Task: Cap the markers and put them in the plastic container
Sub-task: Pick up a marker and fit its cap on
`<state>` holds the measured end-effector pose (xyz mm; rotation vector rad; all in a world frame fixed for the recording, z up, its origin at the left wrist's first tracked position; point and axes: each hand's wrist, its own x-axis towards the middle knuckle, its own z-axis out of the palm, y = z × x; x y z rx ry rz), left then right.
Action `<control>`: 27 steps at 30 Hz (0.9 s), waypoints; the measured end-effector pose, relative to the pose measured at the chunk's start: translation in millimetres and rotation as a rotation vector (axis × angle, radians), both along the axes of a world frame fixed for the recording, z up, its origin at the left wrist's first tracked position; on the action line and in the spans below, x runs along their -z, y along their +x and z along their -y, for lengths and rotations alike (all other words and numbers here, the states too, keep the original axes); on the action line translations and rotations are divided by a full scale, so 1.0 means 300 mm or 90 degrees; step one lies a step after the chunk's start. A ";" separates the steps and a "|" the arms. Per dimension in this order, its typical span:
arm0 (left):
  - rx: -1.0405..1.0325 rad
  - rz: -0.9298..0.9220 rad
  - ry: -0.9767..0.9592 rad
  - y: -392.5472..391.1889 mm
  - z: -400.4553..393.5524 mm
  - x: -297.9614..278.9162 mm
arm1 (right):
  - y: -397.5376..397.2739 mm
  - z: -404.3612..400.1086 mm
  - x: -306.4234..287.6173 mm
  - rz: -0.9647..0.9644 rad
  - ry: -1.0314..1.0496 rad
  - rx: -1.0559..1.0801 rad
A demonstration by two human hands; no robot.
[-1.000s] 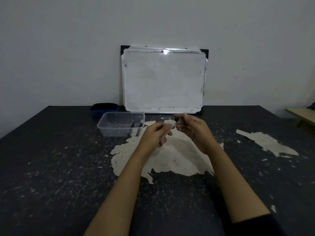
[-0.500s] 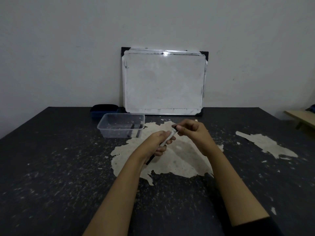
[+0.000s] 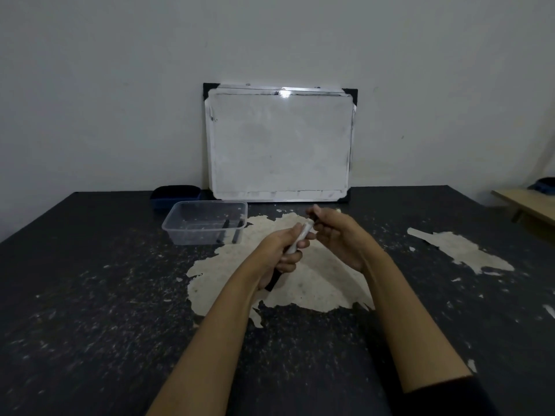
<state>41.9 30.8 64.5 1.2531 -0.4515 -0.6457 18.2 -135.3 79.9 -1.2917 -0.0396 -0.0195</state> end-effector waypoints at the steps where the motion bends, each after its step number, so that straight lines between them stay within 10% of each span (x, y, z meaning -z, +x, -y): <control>1: 0.003 0.001 0.000 -0.001 0.004 0.001 | 0.003 0.002 0.002 -0.026 0.046 -0.020; 15: -0.027 -0.081 -0.043 -0.025 0.105 0.053 | 0.016 0.105 0.051 -0.017 -0.084 0.237; 20: -0.135 0.031 0.134 0.045 0.187 0.060 | 0.023 0.152 0.071 0.004 -0.068 0.327; 27: -0.312 0.097 0.281 0.230 0.356 0.069 | 0.033 0.233 0.166 -0.013 -0.382 0.518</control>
